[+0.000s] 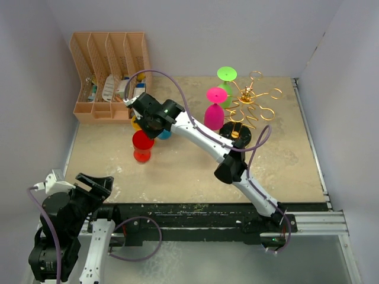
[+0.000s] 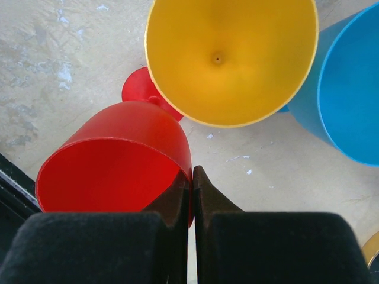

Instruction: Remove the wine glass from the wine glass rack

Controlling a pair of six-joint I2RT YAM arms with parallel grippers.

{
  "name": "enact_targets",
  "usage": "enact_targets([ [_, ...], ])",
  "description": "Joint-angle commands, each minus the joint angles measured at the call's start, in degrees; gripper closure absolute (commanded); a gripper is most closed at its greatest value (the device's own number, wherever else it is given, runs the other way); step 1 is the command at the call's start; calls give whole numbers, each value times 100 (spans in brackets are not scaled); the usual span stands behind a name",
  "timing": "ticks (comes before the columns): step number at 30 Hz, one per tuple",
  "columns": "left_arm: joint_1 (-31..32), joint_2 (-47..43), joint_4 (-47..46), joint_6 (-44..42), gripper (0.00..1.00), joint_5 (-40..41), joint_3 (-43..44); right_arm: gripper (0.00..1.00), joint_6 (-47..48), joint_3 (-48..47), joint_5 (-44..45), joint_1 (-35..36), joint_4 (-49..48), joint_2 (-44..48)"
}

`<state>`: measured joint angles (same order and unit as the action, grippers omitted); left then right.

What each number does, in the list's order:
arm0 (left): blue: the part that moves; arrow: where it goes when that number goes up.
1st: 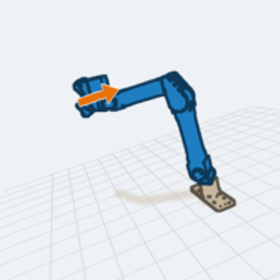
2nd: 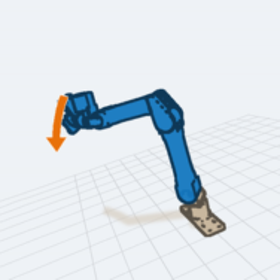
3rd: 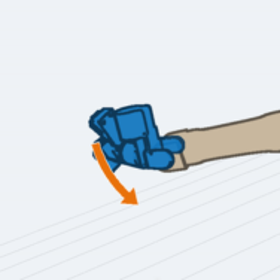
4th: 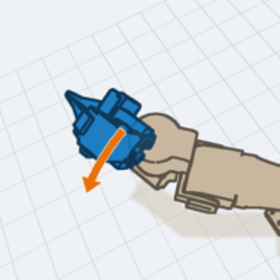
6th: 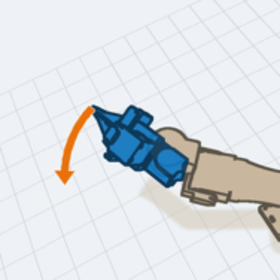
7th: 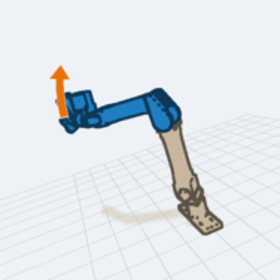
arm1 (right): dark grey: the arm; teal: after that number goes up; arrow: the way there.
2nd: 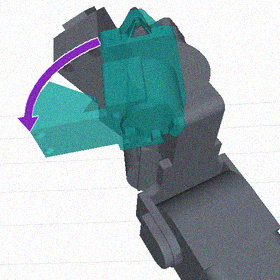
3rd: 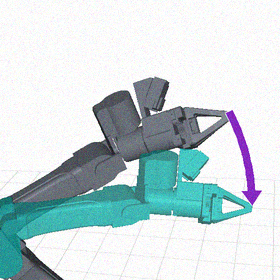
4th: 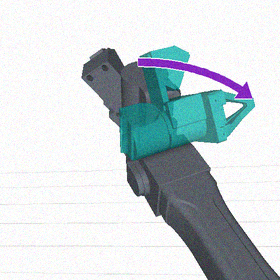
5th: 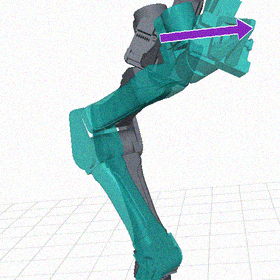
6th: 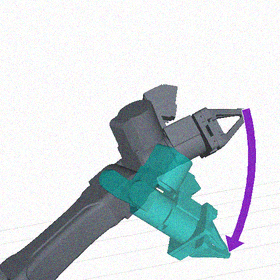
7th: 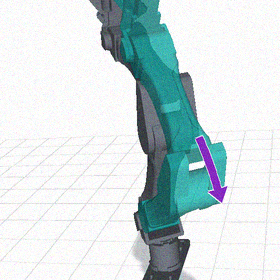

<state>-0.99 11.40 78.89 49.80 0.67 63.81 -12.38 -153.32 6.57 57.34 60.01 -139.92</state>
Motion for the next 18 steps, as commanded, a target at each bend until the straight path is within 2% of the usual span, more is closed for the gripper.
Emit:
enact_targets([
  [1, 9, 56, -227, -184, 25, -44, -105, 100, -51, -63, 37, -7, -104, -29],
  [7, 12, 51, -291, -164, 25, -80, -224, 100, -16, -32, 27, -4, -112, -97],
  [8, 9, 55, -296, -168, 25, -76, -228, 97, -12, -25, 2, -4, -129, -89],
  [14, 12, 69, -328, -172, 25, -75, -265, 63, -4, 19, -91, -5, -274, 105],
  [18, 7, 75, -365, -166, 25, -93, -287, 61, -54, 192, -90, -5, -424, 454],
])
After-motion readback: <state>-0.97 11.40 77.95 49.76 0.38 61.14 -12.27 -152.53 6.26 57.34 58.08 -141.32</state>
